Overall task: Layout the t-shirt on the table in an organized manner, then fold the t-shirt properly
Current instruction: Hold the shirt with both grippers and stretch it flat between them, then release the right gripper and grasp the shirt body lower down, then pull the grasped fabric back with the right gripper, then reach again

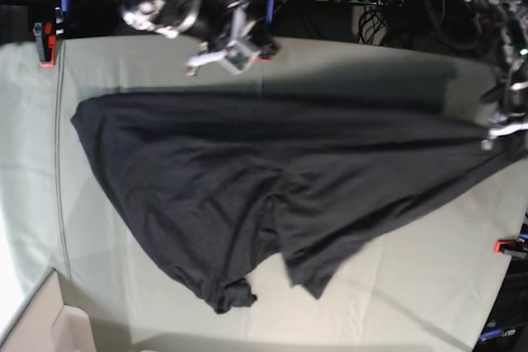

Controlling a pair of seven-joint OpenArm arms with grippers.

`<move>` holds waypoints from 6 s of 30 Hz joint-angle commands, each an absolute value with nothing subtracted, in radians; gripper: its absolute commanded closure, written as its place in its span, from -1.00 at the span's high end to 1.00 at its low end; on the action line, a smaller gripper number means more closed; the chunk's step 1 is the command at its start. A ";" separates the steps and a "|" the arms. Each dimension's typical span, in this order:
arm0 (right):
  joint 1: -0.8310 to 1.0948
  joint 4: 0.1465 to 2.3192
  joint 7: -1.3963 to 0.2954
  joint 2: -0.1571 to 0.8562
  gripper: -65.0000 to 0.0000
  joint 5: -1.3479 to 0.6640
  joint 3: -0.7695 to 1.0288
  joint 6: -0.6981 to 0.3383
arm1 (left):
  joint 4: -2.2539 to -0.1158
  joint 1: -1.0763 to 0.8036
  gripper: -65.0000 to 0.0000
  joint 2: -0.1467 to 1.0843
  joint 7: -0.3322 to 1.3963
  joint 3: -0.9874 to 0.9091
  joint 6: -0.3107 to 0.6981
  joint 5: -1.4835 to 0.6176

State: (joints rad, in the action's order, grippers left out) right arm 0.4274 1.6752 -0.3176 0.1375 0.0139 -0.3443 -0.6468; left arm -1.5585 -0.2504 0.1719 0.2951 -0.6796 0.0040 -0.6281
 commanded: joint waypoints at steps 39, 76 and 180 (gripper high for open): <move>0.288 1.491 -0.292 0.058 0.14 -0.005 0.456 -0.688 | -1.349 -0.223 -0.33 0.153 0.414 -0.826 -0.002 -0.622; 0.191 1.346 -0.298 0.028 0.13 -0.001 0.595 -0.698 | -1.348 -0.168 -0.33 0.153 0.415 -0.822 -0.002 -0.616; 0.384 1.919 -0.292 -0.113 -1.00 -0.007 0.286 -0.698 | -1.377 -0.214 0.07 0.214 0.415 -0.825 -0.004 -0.625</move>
